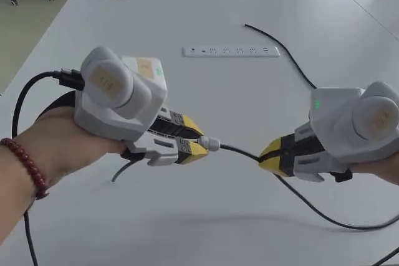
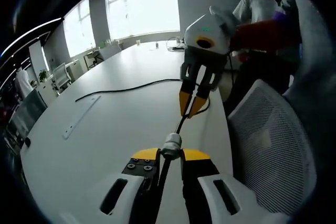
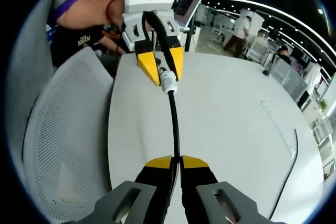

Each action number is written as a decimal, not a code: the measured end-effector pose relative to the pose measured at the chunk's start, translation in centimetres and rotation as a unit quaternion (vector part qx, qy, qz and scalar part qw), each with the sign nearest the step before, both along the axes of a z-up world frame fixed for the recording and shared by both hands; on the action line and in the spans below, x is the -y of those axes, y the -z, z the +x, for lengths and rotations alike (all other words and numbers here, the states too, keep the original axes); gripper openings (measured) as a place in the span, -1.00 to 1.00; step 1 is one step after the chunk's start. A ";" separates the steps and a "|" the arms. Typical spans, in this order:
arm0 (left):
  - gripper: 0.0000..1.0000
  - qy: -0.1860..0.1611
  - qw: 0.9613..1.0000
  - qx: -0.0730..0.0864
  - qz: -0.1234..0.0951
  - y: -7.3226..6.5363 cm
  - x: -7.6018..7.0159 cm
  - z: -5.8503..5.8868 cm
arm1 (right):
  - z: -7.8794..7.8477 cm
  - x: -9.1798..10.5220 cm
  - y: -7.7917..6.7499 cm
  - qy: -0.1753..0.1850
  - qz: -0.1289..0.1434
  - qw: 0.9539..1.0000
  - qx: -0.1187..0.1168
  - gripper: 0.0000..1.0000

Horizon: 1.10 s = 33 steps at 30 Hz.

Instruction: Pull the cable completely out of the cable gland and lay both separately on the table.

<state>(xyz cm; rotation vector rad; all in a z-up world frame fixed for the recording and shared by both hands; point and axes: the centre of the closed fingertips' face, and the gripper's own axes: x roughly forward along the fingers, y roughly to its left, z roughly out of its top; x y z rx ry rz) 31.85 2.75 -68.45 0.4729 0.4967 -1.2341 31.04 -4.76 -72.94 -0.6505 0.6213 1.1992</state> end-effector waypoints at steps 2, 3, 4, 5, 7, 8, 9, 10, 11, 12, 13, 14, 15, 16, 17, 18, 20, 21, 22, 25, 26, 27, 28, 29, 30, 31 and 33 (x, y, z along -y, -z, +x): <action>-0.68 0.000 1.000 0.000 -0.001 0.0 0.0 0.0 | 0.0 0.6 0.5 0.006 -0.006 1.000 -0.005 -1.00; -0.68 0.000 1.000 0.000 -0.001 0.0 0.0 0.0 | 0.0 0.8 0.7 0.007 -0.006 1.000 -0.006 -1.00; -0.68 0.000 1.000 0.001 -0.001 -0.1 0.0 0.0 | 0.1 1.2 1.0 0.011 -0.009 1.000 -0.007 -1.00; -0.68 0.000 1.000 0.001 -0.001 -0.1 0.0 0.0 | 0.1 1.3 1.1 0.012 -0.009 1.000 -0.009 -1.00; -0.68 0.000 1.000 0.002 0.000 -0.1 0.0 0.0 | 0.2 1.7 1.4 0.017 -0.012 1.000 -0.012 -1.00; -0.68 0.000 1.000 0.001 -0.001 -0.1 0.0 0.0 | 0.1 1.8 1.6 0.018 -0.013 1.000 -0.015 -1.00; -0.68 -0.001 1.000 0.002 0.001 -0.1 -0.1 0.0 | 0.1 2.0 1.8 0.022 -0.012 1.000 -0.018 -1.00; -0.68 -0.001 1.000 0.002 0.002 0.0 -0.2 0.0 | 0.1 2.2 2.1 0.024 -0.015 0.999 -0.021 -1.00; -0.68 -0.002 1.000 0.001 0.002 0.0 -0.3 0.0 | 0.0 2.5 2.3 0.023 -0.022 0.999 -0.021 -1.00; -0.68 -0.001 1.000 0.002 0.003 0.0 -0.3 0.0 | 0.1 2.6 2.5 0.025 -0.021 0.999 -0.022 -1.00; -0.68 -0.001 1.000 0.002 0.003 0.0 -0.3 -0.1 | 0.1 2.8 2.7 0.027 -0.021 0.999 -0.029 -1.00; -0.68 -0.001 1.000 0.002 0.003 0.0 -0.4 -0.1 | 0.1 3.0 3.0 0.029 -0.023 0.999 -0.030 -1.00; -0.68 -0.002 1.000 0.002 0.004 0.0 -0.4 0.0 | 0.1 3.1 3.2 0.030 -0.026 0.999 -0.032 -1.00; -0.68 -0.002 1.000 0.002 0.003 0.0 -0.4 0.0 | 0.0 3.2 3.4 0.031 -0.027 0.999 -0.034 -1.00; -0.68 -0.003 1.000 0.002 0.003 0.0 -0.4 0.0 | -0.1 3.3 3.5 0.033 -0.027 0.998 -0.038 -1.00; -0.68 -0.003 1.000 0.002 0.004 0.0 -0.5 0.0 | -0.1 3.5 3.7 0.033 -0.029 0.998 -0.037 -1.00; -0.68 -0.003 1.000 0.001 0.003 0.0 -0.4 -0.1 | -0.2 3.6 3.8 0.033 -0.030 0.998 -0.041 -1.00; -0.68 -0.003 1.000 0.001 0.004 0.1 -0.4 -0.1 | -0.2 3.6 3.8 0.034 -0.030 0.998 -0.041 -1.00; -0.68 -0.002 1.000 0.001 0.004 0.1 -0.4 -0.1 | -0.2 3.7 3.9 0.035 -0.032 0.998 -0.043 -1.00; -0.68 -0.002 1.000 0.002 0.004 0.1 -0.3 -0.1 | -0.1 3.8 4.1 0.037 -0.029 0.998 -0.046 -1.00; -0.68 -0.002 1.000 0.001 0.003 0.0 -0.3 -0.2 | 0.0 3.9 4.2 0.038 -0.033 0.998 -0.044 -1.00; -0.68 -0.002 1.000 0.002 0.004 0.0 -0.3 -0.1 | 0.0 4.2 4.3 0.036 -0.041 0.998 -0.042 -1.00; -0.68 -0.003 1.000 0.002 0.004 0.0 -0.3 -0.1 | -0.1 4.3 4.5 0.036 -0.044 0.997 -0.044 -1.00; -0.68 -0.003 1.000 0.002 0.004 0.0 -0.3 -0.1 | -0.2 4.4 4.6 0.037 -0.044 0.997 -0.044 -1.00; -0.68 -0.003 1.000 0.003 0.005 0.0 -0.4 -0.1 | -0.2 4.6 4.8 0.038 -0.046 0.997 -0.046 -1.00; -0.68 -0.003 1.000 0.004 0.005 0.0 -0.4 -0.1 | -0.2 4.7 4.9 0.039 -0.047 0.997 -0.046 -1.00; -0.68 -0.003 1.000 0.004 0.005 0.0 -0.4 -0.1 | -0.1 5.0 5.0 0.042 -0.049 0.997 -0.048 -1.00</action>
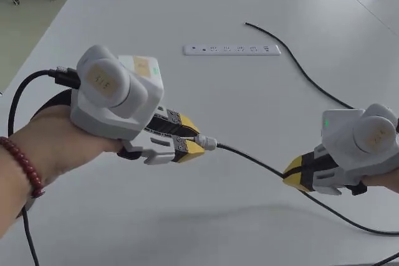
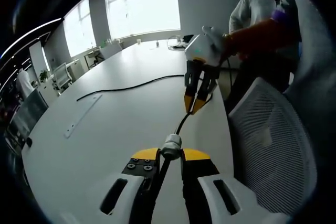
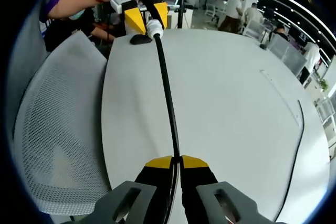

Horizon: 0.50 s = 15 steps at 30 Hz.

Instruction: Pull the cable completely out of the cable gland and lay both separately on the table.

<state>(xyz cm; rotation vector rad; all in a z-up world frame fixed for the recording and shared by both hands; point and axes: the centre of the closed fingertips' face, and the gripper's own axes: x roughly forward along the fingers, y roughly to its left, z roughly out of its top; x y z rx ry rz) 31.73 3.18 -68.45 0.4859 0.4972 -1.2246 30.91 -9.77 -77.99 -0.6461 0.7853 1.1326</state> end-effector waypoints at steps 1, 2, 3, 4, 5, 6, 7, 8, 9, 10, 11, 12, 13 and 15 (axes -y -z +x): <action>-0.68 0.000 1.000 0.000 0.000 0.0 0.0 0.0 | 0.0 0.1 0.1 0.001 -0.001 1.000 0.000 -1.00; -0.68 0.001 1.000 0.000 0.001 0.0 0.0 0.0 | 0.0 0.2 0.1 0.003 -0.002 1.000 -0.001 -1.00; -0.68 0.000 1.000 0.000 0.001 0.0 0.0 0.0 | 0.0 0.4 0.3 0.004 -0.004 1.000 -0.002 -1.00; -0.68 0.000 1.000 0.000 0.001 0.0 0.0 0.0 | 0.1 0.6 0.4 0.005 -0.006 1.000 -0.002 -1.00; -0.68 0.000 1.000 0.000 0.000 0.0 0.0 0.0 | 0.0 0.7 0.6 0.007 -0.009 1.000 -0.004 -1.00; -0.68 -0.001 1.000 0.000 -0.001 -0.1 0.0 0.0 | 0.0 0.8 0.6 0.007 -0.008 1.000 -0.006 -1.00; -0.68 -0.001 1.000 0.001 -0.001 -0.1 0.0 0.0 | 0.0 0.8 0.6 0.009 -0.010 1.000 -0.005 -1.00; -0.68 -0.001 1.000 0.002 -0.002 -0.1 0.0 0.0 | 0.0 0.9 0.7 0.010 -0.009 1.000 -0.006 -1.00; -0.68 -0.001 1.000 0.002 -0.002 -0.1 0.0 0.1 | 0.0 0.9 0.7 0.011 -0.009 1.000 -0.008 -1.00; -0.68 0.000 1.000 0.002 -0.001 -0.1 -0.1 0.1 | 0.0 1.0 0.8 0.011 -0.011 1.000 -0.006 -1.00; -0.68 0.000 1.000 0.002 -0.001 -0.1 -0.1 0.1 | 0.0 1.1 0.9 0.011 -0.014 1.000 -0.009 -1.00; -0.68 -0.001 1.000 0.002 -0.002 -0.1 -0.1 0.1 | 0.0 1.3 1.1 0.012 -0.016 1.000 -0.009 -1.00; -0.68 -0.001 1.000 0.002 -0.001 -0.1 -0.1 0.1 | 0.0 1.4 1.1 0.013 -0.017 1.000 -0.009 -1.00; -0.68 -0.002 1.000 0.003 -0.003 -0.2 -0.1 0.2 | -0.1 1.5 1.3 0.014 -0.019 1.000 -0.011 -1.00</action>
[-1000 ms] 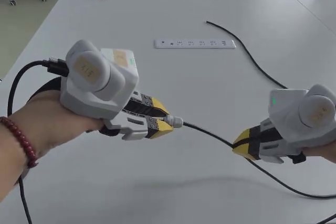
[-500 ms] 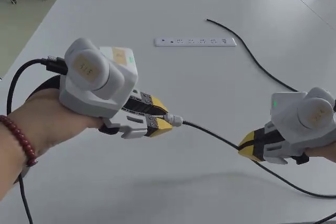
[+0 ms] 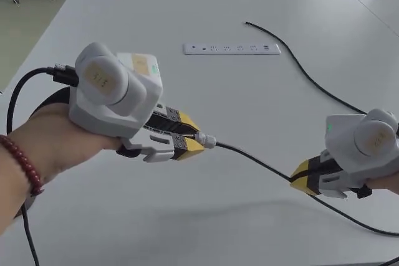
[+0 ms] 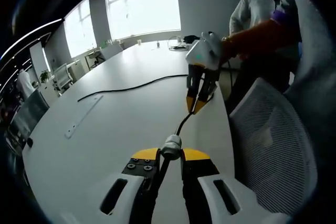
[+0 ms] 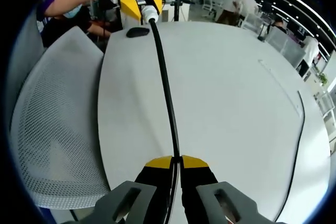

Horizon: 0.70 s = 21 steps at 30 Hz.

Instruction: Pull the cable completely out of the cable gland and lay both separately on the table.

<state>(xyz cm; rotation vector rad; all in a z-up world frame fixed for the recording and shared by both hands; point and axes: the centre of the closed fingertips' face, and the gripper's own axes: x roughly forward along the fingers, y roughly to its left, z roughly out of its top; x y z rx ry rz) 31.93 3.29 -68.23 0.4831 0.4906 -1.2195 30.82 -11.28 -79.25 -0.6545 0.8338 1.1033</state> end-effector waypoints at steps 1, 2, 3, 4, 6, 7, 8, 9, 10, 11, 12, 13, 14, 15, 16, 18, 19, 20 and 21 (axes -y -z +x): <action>-0.68 -0.001 1.000 0.000 0.000 0.0 0.0 0.0 | 0.0 0.2 0.2 0.000 -0.003 1.000 -0.001 -1.00; -0.68 -0.002 1.000 0.001 0.000 -0.1 -0.1 0.1 | 0.0 0.3 0.3 0.001 -0.006 1.000 -0.001 -1.00; -0.68 -0.003 1.000 0.001 -0.001 -0.1 -0.2 0.1 | -0.1 0.6 0.5 0.003 -0.011 1.000 -0.004 -1.00; -0.68 -0.003 1.000 0.000 -0.001 -0.2 -0.2 0.1 | -0.1 0.8 0.7 0.001 -0.014 1.000 -0.003 -1.00; -0.68 -0.002 1.000 0.001 0.000 -0.2 -0.2 0.1 | -0.3 0.8 0.7 0.004 -0.012 1.000 -0.007 -1.00; -0.68 -0.002 1.000 0.001 0.000 -0.2 -0.2 0.1 | -0.2 0.8 0.7 0.007 -0.009 1.000 -0.007 -1.00; -0.68 -0.002 1.000 0.001 -0.001 -0.2 -0.2 0.1 | -0.2 0.9 0.6 0.008 -0.010 1.000 -0.006 -1.00; -0.68 -0.002 1.000 0.001 -0.002 -0.2 -0.1 0.1 | -0.1 0.9 0.6 0.008 -0.010 1.000 -0.006 -1.00; -0.68 -0.002 1.000 0.002 -0.001 -0.2 -0.1 0.1 | -0.1 1.0 0.7 0.012 -0.009 1.000 -0.007 -1.00; -0.68 -0.002 1.000 0.001 -0.002 -0.2 0.0 0.1 | -0.1 1.0 0.7 0.013 -0.009 1.000 -0.007 -1.00; -0.68 -0.001 1.000 0.001 -0.003 -0.2 0.1 0.1 | -0.1 1.0 0.8 0.012 -0.010 1.000 -0.008 -1.00; -0.68 -0.001 1.000 0.002 -0.002 -0.2 0.2 0.0 | -0.1 1.1 0.8 0.013 -0.009 1.000 -0.009 -1.00; -0.68 0.000 1.000 0.002 -0.002 -0.2 0.2 0.0 | -0.1 1.1 0.8 0.013 -0.009 1.000 -0.008 -1.00; -0.68 0.000 1.000 0.002 -0.002 -0.2 0.2 0.0 | -0.1 1.1 0.8 0.014 -0.009 1.000 -0.009 -1.00; -0.68 0.000 1.000 0.001 -0.002 -0.2 0.3 0.0 | -0.1 1.1 0.8 0.014 -0.009 1.000 -0.009 -1.00; -0.68 0.000 1.000 0.001 -0.002 -0.2 0.4 0.0 | -0.2 1.1 0.9 0.014 -0.010 1.000 -0.011 -1.00; -0.68 0.000 1.000 0.001 -0.001 -0.2 0.4 0.0 | -0.2 1.1 1.0 0.013 -0.010 1.000 -0.011 -1.00; -0.68 0.000 1.000 0.002 -0.002 -0.2 0.4 0.0 | -0.4 1.1 1.0 0.012 -0.010 1.000 -0.013 -1.00; -0.68 0.000 1.000 0.001 -0.002 -0.2 0.4 -0.1 | -0.3 1.1 1.1 0.013 -0.011 1.000 -0.011 -1.00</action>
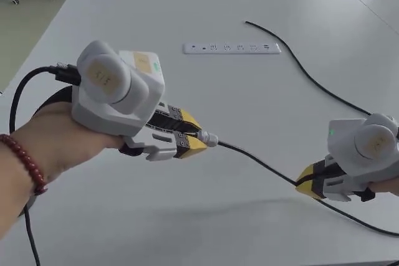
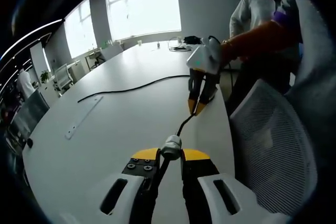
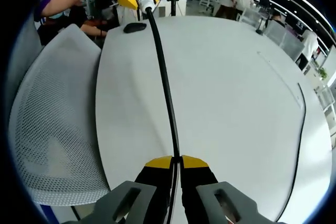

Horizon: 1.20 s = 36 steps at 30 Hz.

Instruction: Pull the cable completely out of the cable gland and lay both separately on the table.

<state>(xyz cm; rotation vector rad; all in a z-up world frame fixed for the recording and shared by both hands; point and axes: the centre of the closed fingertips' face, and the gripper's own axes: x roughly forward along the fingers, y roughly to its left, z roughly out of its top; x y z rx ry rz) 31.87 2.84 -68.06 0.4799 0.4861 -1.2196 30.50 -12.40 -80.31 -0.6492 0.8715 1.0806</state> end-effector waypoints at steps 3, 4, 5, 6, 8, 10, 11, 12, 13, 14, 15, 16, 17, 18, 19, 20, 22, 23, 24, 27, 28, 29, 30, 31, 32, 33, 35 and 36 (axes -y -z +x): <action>-0.68 -0.001 1.000 0.000 0.002 0.1 0.0 0.0 | 0.0 0.0 0.0 0.001 -0.001 1.000 -0.001 -1.00; -0.68 -0.001 1.000 0.000 0.003 0.2 0.0 0.1 | 0.0 0.0 0.0 0.002 0.000 1.000 -0.003 -1.00; -0.68 -0.003 1.000 0.002 0.005 0.2 -0.1 0.1 | 0.0 0.0 0.0 0.002 0.001 1.000 -0.003 -1.00; -0.68 -0.003 1.000 0.001 0.004 0.2 -0.1 0.2 | 0.0 0.0 -0.1 0.000 0.000 1.000 -0.001 -1.00; -0.68 -0.005 1.000 0.001 0.005 0.2 0.0 0.3 | 0.2 -0.6 -0.8 0.008 0.020 1.000 0.002 -0.90; -0.68 -0.004 1.000 -0.001 0.005 0.3 0.1 0.3 | 0.2 -1.3 -1.5 0.011 0.031 0.999 0.000 -0.71; -0.68 -0.005 1.000 -0.001 0.008 0.4 0.2 0.3 | 0.5 -1.8 -2.0 0.003 0.036 0.999 0.014 -0.70; -0.68 -0.005 1.000 0.000 0.010 0.5 0.2 0.4 | 0.5 -2.2 -2.5 0.000 0.042 0.999 0.016 -0.70; -0.68 -0.005 1.000 0.000 0.009 0.5 0.2 0.4 | 0.4 -2.9 -3.0 0.000 0.054 0.998 0.015 -0.67; -0.68 -0.006 1.000 -0.001 0.006 0.4 0.3 0.4 | 0.7 -3.6 -3.8 -0.001 0.068 0.997 0.024 -0.67; -0.68 -0.006 1.000 0.000 0.007 0.4 0.3 0.4 | 0.7 -4.1 -4.3 -0.005 0.076 0.997 0.024 -0.69; -0.68 -0.005 1.000 0.000 0.007 0.4 0.3 0.4 | 0.7 -4.5 -4.7 -0.006 0.082 0.996 0.025 -0.70; -0.68 -0.004 1.000 -0.002 0.005 0.4 0.4 0.3 | 0.9 -5.3 -5.5 -0.012 0.092 0.995 0.035 -0.69; -0.68 -0.004 1.000 -0.002 0.006 0.4 0.4 0.3 | 0.9 -5.5 -5.7 -0.014 0.094 0.995 0.035 -0.69; -0.68 -0.004 1.000 0.000 0.007 0.5 0.4 0.3 | 0.7 -6.4 -6.5 -0.021 0.100 0.994 0.038 -0.71; -0.68 -0.002 1.000 -0.002 0.006 0.5 0.5 0.2 | 0.8 -6.8 -6.9 -0.024 0.105 0.993 0.044 -0.70; -0.68 -0.003 1.000 -0.001 0.008 0.5 0.5 0.2 | 0.9 -7.6 -7.5 -0.030 0.110 0.992 0.047 -0.70; -0.68 -0.002 1.000 -0.002 0.007 0.5 0.5 0.2 | 0.9 -7.9 -7.8 -0.036 0.112 0.992 0.051 -0.72; -0.68 -0.003 1.000 -0.001 0.006 0.4 0.5 0.2 | 0.9 -8.2 -8.1 -0.039 0.113 0.991 0.053 -0.71; -0.68 -0.003 1.000 -0.001 0.005 0.4 0.5 0.1 | 0.9 -8.8 -8.6 -0.048 0.114 0.991 0.060 -0.73; -0.68 -0.003 1.000 0.000 0.006 0.4 0.5 0.1 | 0.9 -9.0 -8.7 -0.050 0.116 0.990 0.059 -0.71; -0.68 -0.002 1.000 0.000 0.005 0.4 0.6 0.1 | 1.0 -9.1 -8.8 -0.051 0.117 0.990 0.061 -0.71; -0.68 -0.002 1.000 0.000 0.005 0.4 0.6 0.1 | 1.0 -9.2 -8.8 -0.053 0.117 0.990 0.062 -0.73; -0.68 -0.002 1.000 0.000 0.005 0.4 0.6 0.1 | 0.8 -9.4 -8.9 -0.057 0.118 0.989 0.062 -0.74; -0.68 -0.001 1.000 0.000 0.005 0.4 0.6 0.1 | 0.9 -9.5 -9.0 -0.057 0.118 0.989 0.064 -0.74; -0.68 -0.002 1.000 0.000 0.005 0.4 0.6 0.1 | 0.8 -9.8 -9.1 -0.059 0.118 0.989 0.064 -0.73; -0.68 0.000 1.000 -0.001 0.005 0.4 0.7 0.1 | 0.8 -10.1 -9.3 -0.062 0.122 0.988 0.067 -0.76; -0.68 0.002 1.000 -0.001 0.004 0.4 0.8 0.0 | 0.8 -10.4 -9.4 -0.064 0.123 0.988 0.066 -0.75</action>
